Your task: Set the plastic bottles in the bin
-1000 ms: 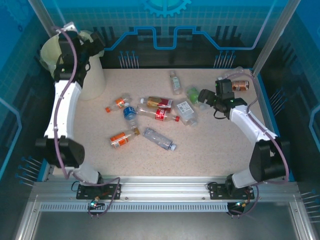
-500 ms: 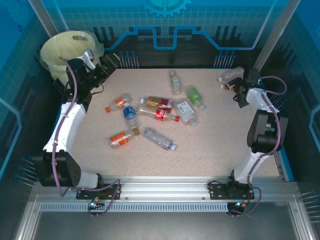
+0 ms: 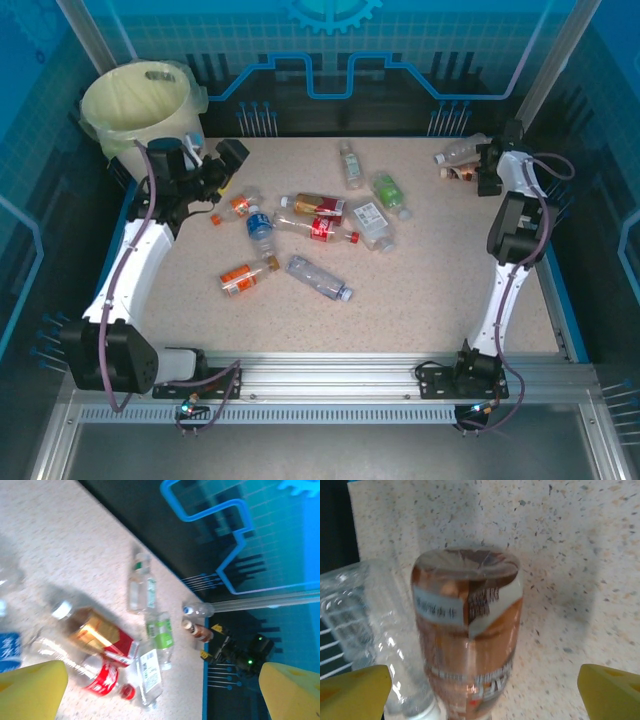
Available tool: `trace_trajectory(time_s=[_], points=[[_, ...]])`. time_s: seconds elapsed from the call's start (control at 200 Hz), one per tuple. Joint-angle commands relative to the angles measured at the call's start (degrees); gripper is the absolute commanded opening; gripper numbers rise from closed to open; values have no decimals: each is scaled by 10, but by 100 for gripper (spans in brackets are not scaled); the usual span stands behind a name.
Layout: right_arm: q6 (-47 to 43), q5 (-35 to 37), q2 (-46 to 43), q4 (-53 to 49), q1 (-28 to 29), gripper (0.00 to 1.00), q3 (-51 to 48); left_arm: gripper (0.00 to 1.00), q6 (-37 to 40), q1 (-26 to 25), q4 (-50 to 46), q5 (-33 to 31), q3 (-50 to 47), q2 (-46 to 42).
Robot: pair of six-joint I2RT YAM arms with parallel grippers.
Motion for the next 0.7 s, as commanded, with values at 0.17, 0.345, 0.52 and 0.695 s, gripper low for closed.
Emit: trace_trajectory(time_s=[0.17,0.345,0.52,0.695], points=[[36,3,115,-108,-15,96,158,99,-27,-3,-89,-31,-8,15],[37,-9,146,-117,-19,91,180,99,-4,-2,-85,-31,-16,18],[20,-3,120,-102,-20,78,129,99,-6,-1,-62,1,-23,27],[-7,-9,68,-60,-22,65,54,99,27,-1,-67,0,-21,20]])
